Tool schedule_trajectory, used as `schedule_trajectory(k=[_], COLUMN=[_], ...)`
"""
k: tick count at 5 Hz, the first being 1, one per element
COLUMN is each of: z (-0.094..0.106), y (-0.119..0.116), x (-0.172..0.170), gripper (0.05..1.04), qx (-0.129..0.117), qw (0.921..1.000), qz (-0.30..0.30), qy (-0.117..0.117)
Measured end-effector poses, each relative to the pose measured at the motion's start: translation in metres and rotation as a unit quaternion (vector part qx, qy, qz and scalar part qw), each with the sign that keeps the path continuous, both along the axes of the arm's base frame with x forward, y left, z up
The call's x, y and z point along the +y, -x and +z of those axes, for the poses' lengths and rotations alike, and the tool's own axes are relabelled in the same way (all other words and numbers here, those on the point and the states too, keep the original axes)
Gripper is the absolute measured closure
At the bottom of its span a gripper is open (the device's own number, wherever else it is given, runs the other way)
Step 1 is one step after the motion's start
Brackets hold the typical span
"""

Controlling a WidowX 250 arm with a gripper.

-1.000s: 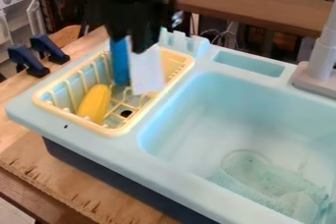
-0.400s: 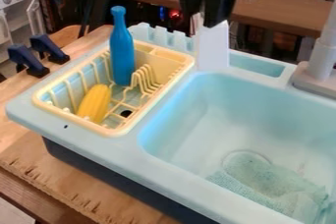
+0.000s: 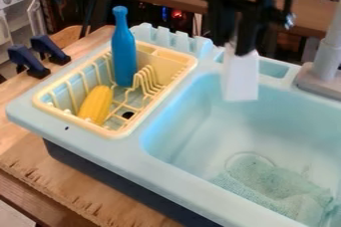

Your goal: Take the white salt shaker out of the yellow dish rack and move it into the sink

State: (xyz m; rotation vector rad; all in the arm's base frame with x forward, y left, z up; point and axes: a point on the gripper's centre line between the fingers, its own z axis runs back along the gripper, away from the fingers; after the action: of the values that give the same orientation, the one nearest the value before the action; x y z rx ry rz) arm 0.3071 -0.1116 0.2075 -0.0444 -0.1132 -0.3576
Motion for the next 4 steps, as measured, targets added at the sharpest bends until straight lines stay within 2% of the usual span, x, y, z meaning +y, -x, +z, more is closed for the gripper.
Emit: schedule_trajectory(k=[1, 2, 3, 4], z=[-0.019, -0.041, -0.045, -0.05], y=[-0.008, -0.015, -0.02, -0.019], x=[-0.006, -0.001, 0.007, 0.009], gripper=[0.577, 0.576, 0.576, 0.533], qx=[0.026, 0.057, 0.054, 0.055], qw=[0.999, 0.9977, 0.9981, 0.9982], qz=[-0.026, -0.024, -0.009, 0.01], qy=[0.025, 0.028, 0.028, 0.021])
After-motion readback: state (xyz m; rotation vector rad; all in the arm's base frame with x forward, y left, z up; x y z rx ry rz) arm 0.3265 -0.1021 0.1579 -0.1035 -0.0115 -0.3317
